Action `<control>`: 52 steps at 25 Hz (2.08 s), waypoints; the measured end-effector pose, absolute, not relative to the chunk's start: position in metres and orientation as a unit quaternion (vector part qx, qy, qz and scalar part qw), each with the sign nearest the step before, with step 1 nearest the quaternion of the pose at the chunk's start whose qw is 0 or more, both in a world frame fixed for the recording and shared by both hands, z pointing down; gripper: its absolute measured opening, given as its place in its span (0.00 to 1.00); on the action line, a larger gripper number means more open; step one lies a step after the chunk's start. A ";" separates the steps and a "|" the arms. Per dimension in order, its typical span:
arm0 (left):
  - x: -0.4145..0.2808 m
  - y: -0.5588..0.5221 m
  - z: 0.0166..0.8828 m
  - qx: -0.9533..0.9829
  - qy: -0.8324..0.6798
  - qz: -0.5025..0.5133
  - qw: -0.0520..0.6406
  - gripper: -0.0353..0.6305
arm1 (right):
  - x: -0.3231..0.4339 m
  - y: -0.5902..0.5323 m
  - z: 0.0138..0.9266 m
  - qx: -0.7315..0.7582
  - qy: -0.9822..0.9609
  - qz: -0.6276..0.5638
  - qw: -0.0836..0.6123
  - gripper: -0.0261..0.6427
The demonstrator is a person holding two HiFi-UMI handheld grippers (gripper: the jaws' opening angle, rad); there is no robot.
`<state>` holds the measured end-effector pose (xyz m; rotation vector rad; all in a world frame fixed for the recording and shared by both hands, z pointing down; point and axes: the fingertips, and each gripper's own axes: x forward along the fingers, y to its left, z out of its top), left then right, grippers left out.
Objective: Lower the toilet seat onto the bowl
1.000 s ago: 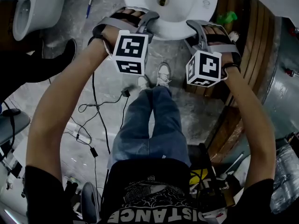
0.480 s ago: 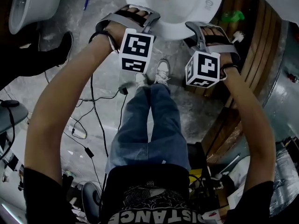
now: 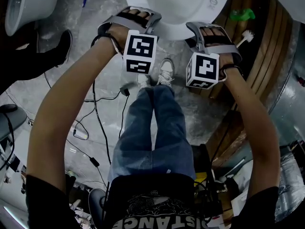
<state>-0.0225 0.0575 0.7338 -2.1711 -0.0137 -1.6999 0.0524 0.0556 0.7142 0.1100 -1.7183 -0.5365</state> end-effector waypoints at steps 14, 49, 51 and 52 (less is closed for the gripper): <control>-0.015 0.056 0.776 -0.772 0.003 -0.618 0.148 0.49 | 0.054 0.054 0.754 0.028 -0.749 -0.196 0.632 0.40; -0.001 0.072 0.435 -0.879 0.313 -0.338 -0.124 0.20 | 0.012 0.066 0.423 0.364 -0.846 0.124 0.368 0.16; -0.001 0.077 0.408 -0.879 0.335 -0.313 -0.131 0.17 | 0.014 0.071 0.393 0.395 -0.846 0.142 0.330 0.14; -0.002 0.081 0.394 -0.879 0.346 -0.299 -0.135 0.16 | 0.014 0.075 0.378 0.408 -0.846 0.146 0.310 0.13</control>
